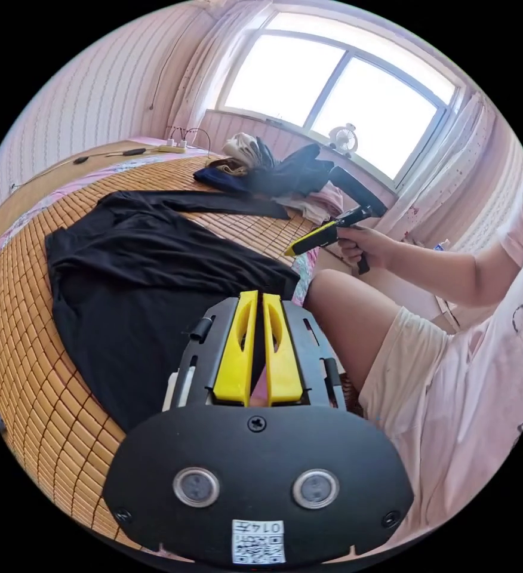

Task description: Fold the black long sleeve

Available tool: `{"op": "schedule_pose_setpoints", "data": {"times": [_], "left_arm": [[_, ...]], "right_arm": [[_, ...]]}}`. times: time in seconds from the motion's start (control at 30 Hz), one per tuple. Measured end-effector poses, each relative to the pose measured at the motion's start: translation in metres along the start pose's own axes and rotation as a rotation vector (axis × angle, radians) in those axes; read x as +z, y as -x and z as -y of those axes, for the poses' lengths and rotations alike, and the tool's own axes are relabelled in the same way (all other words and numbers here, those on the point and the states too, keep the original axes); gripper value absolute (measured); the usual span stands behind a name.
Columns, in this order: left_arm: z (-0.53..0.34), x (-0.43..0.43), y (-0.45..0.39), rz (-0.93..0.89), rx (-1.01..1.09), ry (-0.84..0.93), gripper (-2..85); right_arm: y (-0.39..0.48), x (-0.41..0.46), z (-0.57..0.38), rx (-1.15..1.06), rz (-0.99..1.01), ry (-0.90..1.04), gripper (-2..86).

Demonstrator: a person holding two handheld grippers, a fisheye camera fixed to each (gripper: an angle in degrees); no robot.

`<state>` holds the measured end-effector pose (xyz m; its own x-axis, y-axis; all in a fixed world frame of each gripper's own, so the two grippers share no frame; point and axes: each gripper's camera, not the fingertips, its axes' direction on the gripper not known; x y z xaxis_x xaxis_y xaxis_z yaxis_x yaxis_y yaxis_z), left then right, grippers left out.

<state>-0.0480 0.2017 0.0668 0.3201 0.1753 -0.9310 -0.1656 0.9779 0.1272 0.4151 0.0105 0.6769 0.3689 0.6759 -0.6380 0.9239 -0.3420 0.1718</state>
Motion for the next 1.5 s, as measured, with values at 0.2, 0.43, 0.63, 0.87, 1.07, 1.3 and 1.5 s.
{"op": "schedule_pose_setpoints", "data": {"times": [0.2, 0.43, 0.63, 0.87, 1.07, 1.3, 1.5], "left_arm": [[0.003, -0.013, 0.088, 0.295, -0.086, 0.032, -0.6], [0.042, 0.0, 0.198, 0.504, -0.101, 0.057, 2.4], [0.063, 0.059, 0.265, 0.501, -0.079, 0.177, 6.5], [0.048, 0.064, 0.308, 0.481, -0.115, 0.12, 0.2], [0.022, 0.039, 0.343, 0.501, -0.254, -0.01, -0.6], [0.001, 0.051, 0.402, 0.441, -0.476, 0.083, 1.0], [-0.009, 0.032, 0.398, 0.536, -0.458, 0.019, 6.0]], "right_arm": [[0.033, -0.015, 0.082, -0.24, 0.046, -0.135, 2.3], [0.118, 0.025, 0.224, -0.528, 0.061, -0.18, 7.7], [0.142, 0.086, 0.318, -0.482, 0.051, -0.098, 10.7], [0.153, 0.097, 0.347, -0.567, 0.113, -0.069, 1.4], [0.188, 0.077, 0.363, -0.7, 0.159, -0.108, 0.0], [0.201, 0.114, 0.37, -0.671, 0.014, 0.025, 1.6], [0.133, 0.016, 0.315, -0.641, 0.1, -0.192, 8.0]]}}
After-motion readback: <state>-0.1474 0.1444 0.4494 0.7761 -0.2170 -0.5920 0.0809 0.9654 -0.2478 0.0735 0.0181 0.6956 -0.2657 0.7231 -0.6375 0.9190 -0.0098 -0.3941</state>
